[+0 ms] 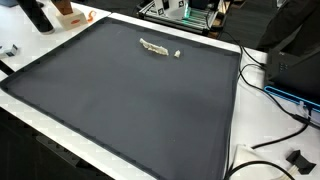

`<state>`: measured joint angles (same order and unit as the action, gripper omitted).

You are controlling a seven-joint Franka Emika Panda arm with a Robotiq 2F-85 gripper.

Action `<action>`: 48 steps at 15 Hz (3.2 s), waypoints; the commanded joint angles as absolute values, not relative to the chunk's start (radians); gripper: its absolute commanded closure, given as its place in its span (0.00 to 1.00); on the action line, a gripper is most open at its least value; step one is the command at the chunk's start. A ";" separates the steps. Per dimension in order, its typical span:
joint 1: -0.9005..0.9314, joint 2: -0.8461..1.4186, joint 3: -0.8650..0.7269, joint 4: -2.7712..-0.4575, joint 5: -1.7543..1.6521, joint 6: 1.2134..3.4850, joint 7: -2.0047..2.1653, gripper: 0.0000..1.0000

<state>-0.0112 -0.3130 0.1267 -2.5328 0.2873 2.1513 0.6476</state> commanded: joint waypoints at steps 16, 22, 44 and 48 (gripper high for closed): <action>-0.002 -0.310 0.141 -2.462 0.150 2.005 0.724 0.96; -0.044 -0.230 0.192 -2.430 -0.115 2.029 0.948 0.99; 0.107 0.184 0.121 -2.222 -0.624 1.729 1.353 0.99; 0.137 0.229 0.118 -2.200 -0.652 1.721 1.328 0.99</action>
<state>0.1028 0.1895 0.1352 -2.2283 -0.6147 1.7520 1.3489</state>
